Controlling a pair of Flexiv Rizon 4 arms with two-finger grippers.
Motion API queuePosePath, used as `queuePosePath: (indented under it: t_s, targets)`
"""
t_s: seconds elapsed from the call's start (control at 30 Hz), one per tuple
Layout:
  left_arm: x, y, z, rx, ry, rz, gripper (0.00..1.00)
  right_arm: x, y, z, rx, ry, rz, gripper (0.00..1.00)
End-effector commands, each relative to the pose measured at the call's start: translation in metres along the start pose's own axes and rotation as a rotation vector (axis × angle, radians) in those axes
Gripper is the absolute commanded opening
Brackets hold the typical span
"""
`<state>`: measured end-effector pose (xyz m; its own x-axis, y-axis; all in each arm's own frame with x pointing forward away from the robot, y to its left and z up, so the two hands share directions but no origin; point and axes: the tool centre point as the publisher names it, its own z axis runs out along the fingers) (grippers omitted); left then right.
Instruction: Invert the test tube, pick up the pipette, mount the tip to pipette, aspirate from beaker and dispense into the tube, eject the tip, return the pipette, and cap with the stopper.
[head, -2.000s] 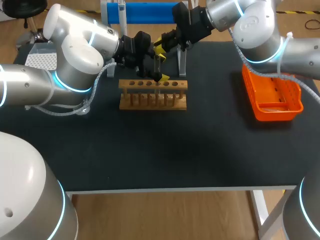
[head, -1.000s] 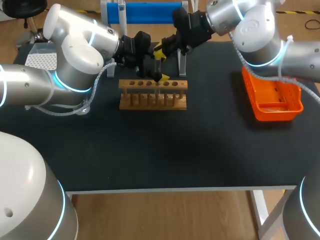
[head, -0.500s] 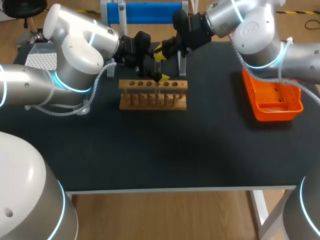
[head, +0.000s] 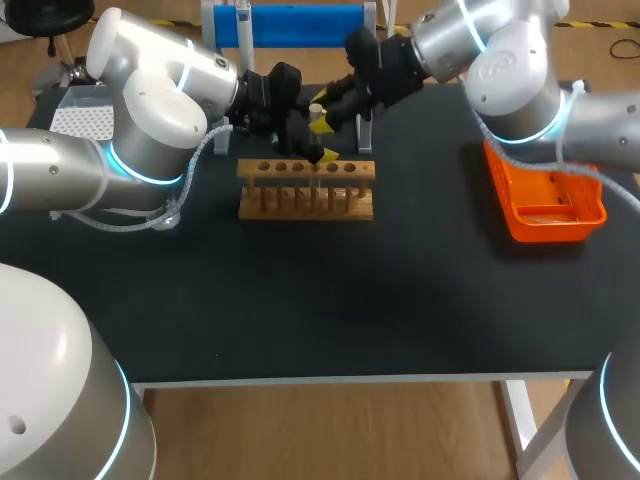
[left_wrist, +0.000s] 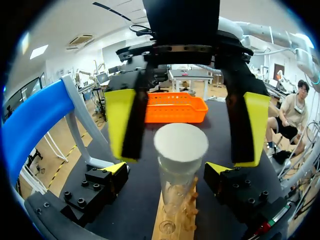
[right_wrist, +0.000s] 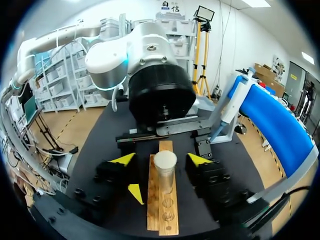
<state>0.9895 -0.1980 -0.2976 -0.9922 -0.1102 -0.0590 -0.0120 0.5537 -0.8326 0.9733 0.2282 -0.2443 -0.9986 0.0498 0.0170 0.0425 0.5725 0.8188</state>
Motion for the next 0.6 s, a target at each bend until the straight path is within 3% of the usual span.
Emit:
queuePosePath:
  t_s: [0.03,0.43,0.5,0.53,0.6]
  targets:
    - [-0.001,0.000,0.000,-0.002,0.003,-0.001,1.00,0.003,-0.006,-0.009,-0.052,-0.015,0.001,1.00]
    - [-0.001,0.000,0.000,-0.002,0.003,-0.001,1.00,0.007,-0.001,-0.023,-0.233,-0.013,-0.066,0.98]
    - [-0.001,0.000,0.000,-0.002,0.003,-0.001,1.00,0.008,0.000,-0.024,-0.271,-0.003,-0.070,0.70]
    - [-0.001,0.000,0.000,-0.002,0.003,-0.001,1.00,0.008,0.002,-0.025,-0.289,0.004,-0.072,0.47]
    - [-0.001,0.000,0.000,-0.002,0.003,-0.001,1.00,0.008,0.003,-0.025,-0.299,0.004,-0.074,0.24]
